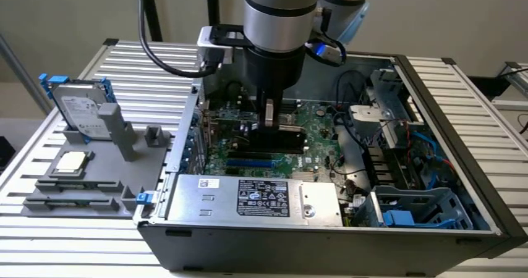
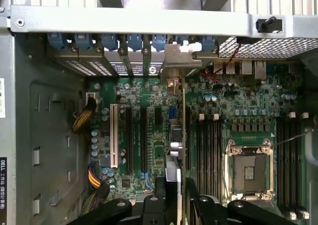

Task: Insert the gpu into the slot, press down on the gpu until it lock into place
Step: 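Insert the gpu into the slot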

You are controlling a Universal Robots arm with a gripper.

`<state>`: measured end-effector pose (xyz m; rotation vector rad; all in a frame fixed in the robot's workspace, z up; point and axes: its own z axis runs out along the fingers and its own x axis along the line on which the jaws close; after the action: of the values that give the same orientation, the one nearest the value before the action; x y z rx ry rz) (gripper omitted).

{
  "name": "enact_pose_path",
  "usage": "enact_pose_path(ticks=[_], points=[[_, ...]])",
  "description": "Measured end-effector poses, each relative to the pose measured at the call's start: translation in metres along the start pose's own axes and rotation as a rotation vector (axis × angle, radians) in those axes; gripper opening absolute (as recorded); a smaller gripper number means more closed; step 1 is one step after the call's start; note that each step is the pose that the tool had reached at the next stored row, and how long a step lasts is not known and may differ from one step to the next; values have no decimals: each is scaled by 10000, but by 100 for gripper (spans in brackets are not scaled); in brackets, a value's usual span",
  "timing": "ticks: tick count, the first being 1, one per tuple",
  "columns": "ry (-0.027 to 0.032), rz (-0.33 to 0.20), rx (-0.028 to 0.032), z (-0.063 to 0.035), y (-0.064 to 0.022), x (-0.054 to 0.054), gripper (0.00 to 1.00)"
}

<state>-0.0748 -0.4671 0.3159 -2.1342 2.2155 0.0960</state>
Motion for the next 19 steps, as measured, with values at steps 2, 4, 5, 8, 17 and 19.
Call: enact_pose_path(ticks=[2, 4, 5, 8, 17, 19], points=[[0, 0, 1, 36, 26, 4, 26], [-1, 0, 2, 72, 43, 8, 26], [0, 1, 3, 89, 49, 9, 26], [-1, 13, 4, 145, 60, 12, 26], [-1, 154, 17, 298, 102, 1, 26], [-1, 165, 18, 314, 107, 0, 26]])
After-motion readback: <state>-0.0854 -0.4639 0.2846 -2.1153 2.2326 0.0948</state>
